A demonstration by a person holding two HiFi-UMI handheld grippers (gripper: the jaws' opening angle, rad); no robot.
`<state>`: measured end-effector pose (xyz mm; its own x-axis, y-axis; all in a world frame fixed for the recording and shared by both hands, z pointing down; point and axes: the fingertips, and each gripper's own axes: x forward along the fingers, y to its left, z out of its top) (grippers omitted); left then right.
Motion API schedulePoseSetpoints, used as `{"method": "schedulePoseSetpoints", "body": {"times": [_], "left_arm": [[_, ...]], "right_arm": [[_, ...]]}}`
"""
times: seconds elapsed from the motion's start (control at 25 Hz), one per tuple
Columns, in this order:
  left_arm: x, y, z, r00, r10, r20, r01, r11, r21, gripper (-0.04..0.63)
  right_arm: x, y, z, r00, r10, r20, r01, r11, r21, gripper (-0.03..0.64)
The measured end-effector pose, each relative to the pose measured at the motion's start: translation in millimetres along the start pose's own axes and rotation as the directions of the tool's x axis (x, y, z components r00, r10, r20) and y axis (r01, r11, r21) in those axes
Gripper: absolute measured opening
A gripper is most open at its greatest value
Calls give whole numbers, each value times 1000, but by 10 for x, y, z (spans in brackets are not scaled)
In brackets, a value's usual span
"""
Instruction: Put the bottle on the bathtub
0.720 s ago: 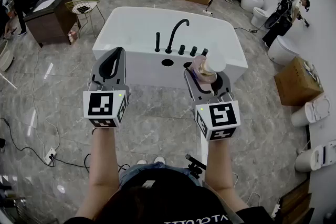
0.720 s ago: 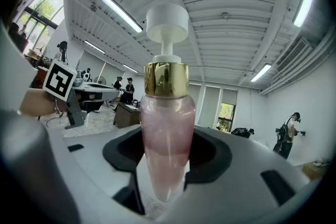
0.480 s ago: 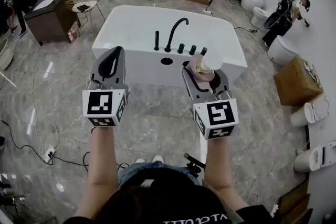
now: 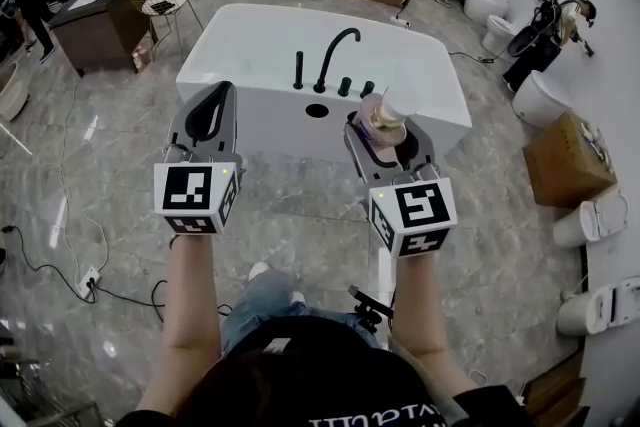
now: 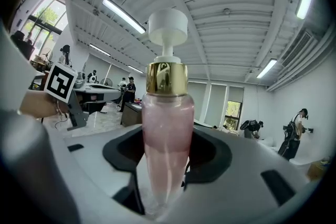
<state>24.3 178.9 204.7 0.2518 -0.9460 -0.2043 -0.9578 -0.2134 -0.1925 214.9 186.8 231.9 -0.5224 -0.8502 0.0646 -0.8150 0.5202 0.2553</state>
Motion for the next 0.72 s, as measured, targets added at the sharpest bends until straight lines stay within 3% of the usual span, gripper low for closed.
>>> {"method": "schedulePoseSetpoints", "body": {"times": [0.36, 0.72], "left_arm": [[147, 117, -140, 1000, 3, -1, -3, 1000, -4, 12], [781, 498, -459, 1000, -23, -5, 23, 999, -23, 12]], "right_arm": [[229, 79, -8, 1000, 17, 14, -17, 1000, -6, 229], [916, -86, -106, 1000, -17, 3, 17, 1000, 25, 229]]}}
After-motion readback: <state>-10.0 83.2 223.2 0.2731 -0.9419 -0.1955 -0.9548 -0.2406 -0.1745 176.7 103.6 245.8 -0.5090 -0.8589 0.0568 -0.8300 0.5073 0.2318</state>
